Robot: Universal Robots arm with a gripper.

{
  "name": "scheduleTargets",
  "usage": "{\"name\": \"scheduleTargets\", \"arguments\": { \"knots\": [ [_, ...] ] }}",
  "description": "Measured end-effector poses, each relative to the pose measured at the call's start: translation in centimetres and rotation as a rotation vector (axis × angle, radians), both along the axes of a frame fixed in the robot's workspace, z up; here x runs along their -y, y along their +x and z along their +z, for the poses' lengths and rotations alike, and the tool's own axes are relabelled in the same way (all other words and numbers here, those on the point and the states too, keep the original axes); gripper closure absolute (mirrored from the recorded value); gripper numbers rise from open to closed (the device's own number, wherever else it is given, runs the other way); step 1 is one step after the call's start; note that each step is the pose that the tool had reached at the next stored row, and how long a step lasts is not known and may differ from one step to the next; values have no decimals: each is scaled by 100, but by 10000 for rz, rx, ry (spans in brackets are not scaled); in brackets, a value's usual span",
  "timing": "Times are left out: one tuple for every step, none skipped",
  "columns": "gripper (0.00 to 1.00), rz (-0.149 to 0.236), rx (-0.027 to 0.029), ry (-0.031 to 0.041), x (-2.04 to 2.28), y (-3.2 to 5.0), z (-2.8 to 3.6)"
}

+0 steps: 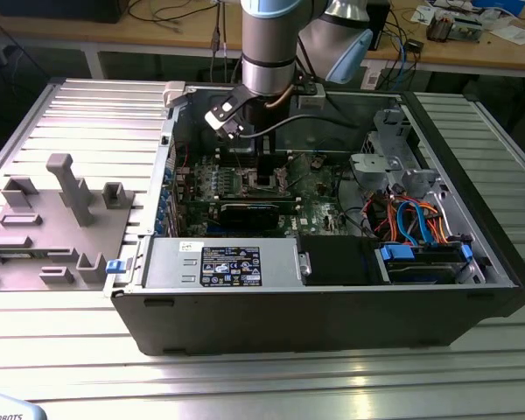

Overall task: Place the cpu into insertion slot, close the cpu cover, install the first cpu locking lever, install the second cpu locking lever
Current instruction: 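Place the cpu into insertion slot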

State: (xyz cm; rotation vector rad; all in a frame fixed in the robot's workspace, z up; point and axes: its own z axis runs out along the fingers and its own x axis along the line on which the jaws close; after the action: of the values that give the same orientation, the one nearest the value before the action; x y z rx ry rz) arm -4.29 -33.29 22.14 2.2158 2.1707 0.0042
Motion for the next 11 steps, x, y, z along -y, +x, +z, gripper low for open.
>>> {"name": "scheduleTargets", "arguments": {
  "knots": [
    [38,0,0,0,0,0,14],
    [38,1,-1,-3,0,0,27],
    [38,2,1,-8,-2,1,32],
    [38,1,1,-26,-9,0,36],
    [38,1,-1,-47,-13,0,40],
    [46,20,-1,-54,-13,1,41],
    [53,102,-3,-54,-14,3,41],
    [58,203,-4,-54,-14,3,41],
    [58,305,-4,-52,-15,4,40],
    [64,441,-4,-53,-14,5,40],
    [71,543,-4,-54,-13,5,41]
  ]
}}
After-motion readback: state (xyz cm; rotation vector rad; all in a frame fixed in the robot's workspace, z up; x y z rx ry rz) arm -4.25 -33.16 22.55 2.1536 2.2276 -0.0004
